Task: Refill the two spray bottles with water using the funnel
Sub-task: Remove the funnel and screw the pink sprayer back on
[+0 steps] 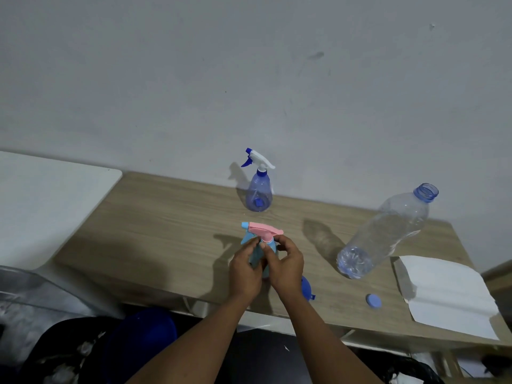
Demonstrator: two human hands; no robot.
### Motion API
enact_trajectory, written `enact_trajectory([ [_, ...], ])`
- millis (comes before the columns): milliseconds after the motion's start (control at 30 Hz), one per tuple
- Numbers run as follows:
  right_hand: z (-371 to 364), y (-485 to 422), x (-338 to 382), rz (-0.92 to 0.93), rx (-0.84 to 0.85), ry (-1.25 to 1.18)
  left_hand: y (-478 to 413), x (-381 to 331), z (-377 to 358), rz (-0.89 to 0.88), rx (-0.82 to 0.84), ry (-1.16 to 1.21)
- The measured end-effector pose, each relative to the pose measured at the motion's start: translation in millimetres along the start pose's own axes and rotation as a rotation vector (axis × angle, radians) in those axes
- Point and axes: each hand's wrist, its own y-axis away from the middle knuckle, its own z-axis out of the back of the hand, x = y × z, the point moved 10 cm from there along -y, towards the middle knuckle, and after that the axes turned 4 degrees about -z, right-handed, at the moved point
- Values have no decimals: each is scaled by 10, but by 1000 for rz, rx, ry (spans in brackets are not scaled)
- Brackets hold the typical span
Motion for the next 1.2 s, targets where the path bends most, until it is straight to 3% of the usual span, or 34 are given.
enact_trajectory([
  [333, 71, 16, 83, 13, -7, 35, -30, -20, 25, -47, 16, -31],
  [533, 35, -9, 70, 51, 112, -3, -62, -37, 14, -58, 58, -12],
  [800, 33, 21, 58, 30, 134, -23, -92, 5, 23, -49, 39, -15],
  [967, 135, 56, 0, -5, 57, -65, -100, 43, 17, -42, 42, -23],
  [1100, 2, 72, 69, 40, 140, 9, -98, 20, 45, -43, 19, -55],
  [1200, 12, 46, 110, 29, 105, 31, -95, 2, 47, -52, 23, -44],
])
